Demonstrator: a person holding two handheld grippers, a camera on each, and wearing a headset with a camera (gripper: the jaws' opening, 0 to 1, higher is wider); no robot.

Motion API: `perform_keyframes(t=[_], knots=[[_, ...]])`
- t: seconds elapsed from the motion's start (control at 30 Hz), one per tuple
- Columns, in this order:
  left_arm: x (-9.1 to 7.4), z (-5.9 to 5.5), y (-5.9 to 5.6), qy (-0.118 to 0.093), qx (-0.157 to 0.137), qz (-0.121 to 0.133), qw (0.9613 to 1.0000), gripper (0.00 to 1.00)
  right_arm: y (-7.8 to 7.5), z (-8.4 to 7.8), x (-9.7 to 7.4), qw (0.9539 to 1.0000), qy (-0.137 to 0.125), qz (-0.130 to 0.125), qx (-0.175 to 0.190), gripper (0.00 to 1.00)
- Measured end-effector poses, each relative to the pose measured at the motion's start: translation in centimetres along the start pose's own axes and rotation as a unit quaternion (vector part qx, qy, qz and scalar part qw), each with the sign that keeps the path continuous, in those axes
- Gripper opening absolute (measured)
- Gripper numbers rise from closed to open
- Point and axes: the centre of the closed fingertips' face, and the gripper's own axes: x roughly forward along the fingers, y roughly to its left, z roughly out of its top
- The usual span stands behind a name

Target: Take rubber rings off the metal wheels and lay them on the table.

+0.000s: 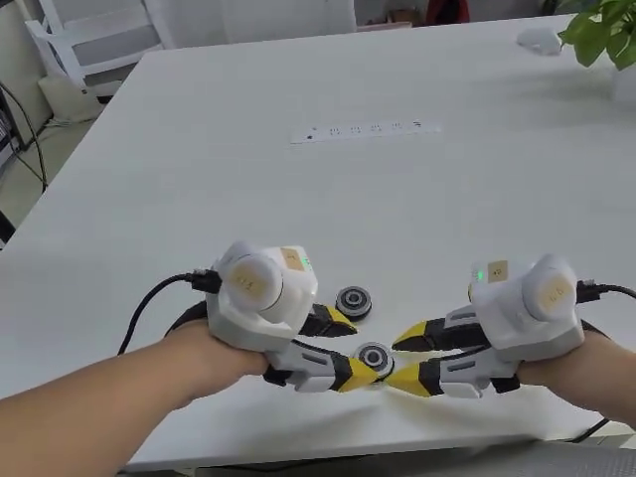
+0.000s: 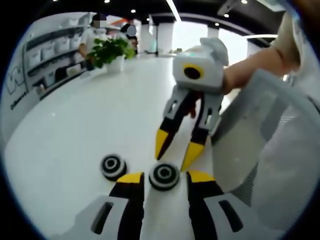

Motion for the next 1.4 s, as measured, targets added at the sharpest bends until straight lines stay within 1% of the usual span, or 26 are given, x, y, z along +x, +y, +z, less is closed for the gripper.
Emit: perform_keyframes(t=[0.2, 0.37, 0.5, 0.6, 0.7, 0.8, 0.93, 1.1, 1.27, 1.37, 1.4], knots=[[0.7, 0.0, -0.1, 0.002, 0.0, -0.003, 1.0, 0.31, 0.1, 0.0, 0.2, 1.0, 0.002, 0.004, -0.003, 0.2], [1.1, -0.2, -0.3, 0.005, 0.003, -0.006, 1.0, 0.27, 0.1, -0.1, 0.2, 1.0, 0.001, 0.003, -0.001, 0.21], [1.5, -0.6, -0.6, 0.011, 0.006, -0.008, 0.9999, 0.25, 0.1, -0.1, 0.2, 1.0, -0.001, 0.003, 0.003, 0.21], [1.4, -0.7, -0.4, 0.013, 0.006, -0.003, 0.9999, 0.21, 0.1, -0.1, 0.2, 1.0, -0.003, 0.003, 0.007, 0.2], [1.4, -0.6, -0.1, 0.007, 0.005, 0.005, 1.0, 0.18, 0.1, -0.1, 0.2, 0.9999, -0.004, 0.003, 0.009, 0.2], [1.5, -0.6, 0.2, 0.005, 0.013, 0.015, 0.9998, 0.14, 0.1, -0.1, 0.2, 0.9999, -0.005, 0.003, 0.012, 0.2], [1.5, -0.6, 0.1, 0.006, 0.026, 0.022, 0.9994, 0.14, 0.1, -0.1, 0.3, 0.9997, -0.008, 0.005, 0.022, 0.2], [1.5, -0.6, 0.1, 0.001, 0.026, 0.029, 0.9992, 0.14, 0.1, -0.2, 0.2, 0.9991, -0.012, 0.009, 0.04, 0.18], [1.5, -0.6, 0.2, -0.004, 0.027, 0.03, 0.9992, 0.14, 0.2, -0.2, 0.1, 0.9989, -0.014, 0.011, 0.044, 0.16], [1.5, -0.6, 0.2, -0.006, 0.025, 0.031, 0.9992, 0.14, 0.2, -0.4, 0.0, 0.9988, -0.015, 0.011, 0.046, 0.13], [1.5, -0.6, 0.2, -0.006, 0.025, 0.031, 0.9992, 0.14, 0.2, -0.5, 0.0, 0.9988, -0.014, 0.009, 0.046, 0.09]])
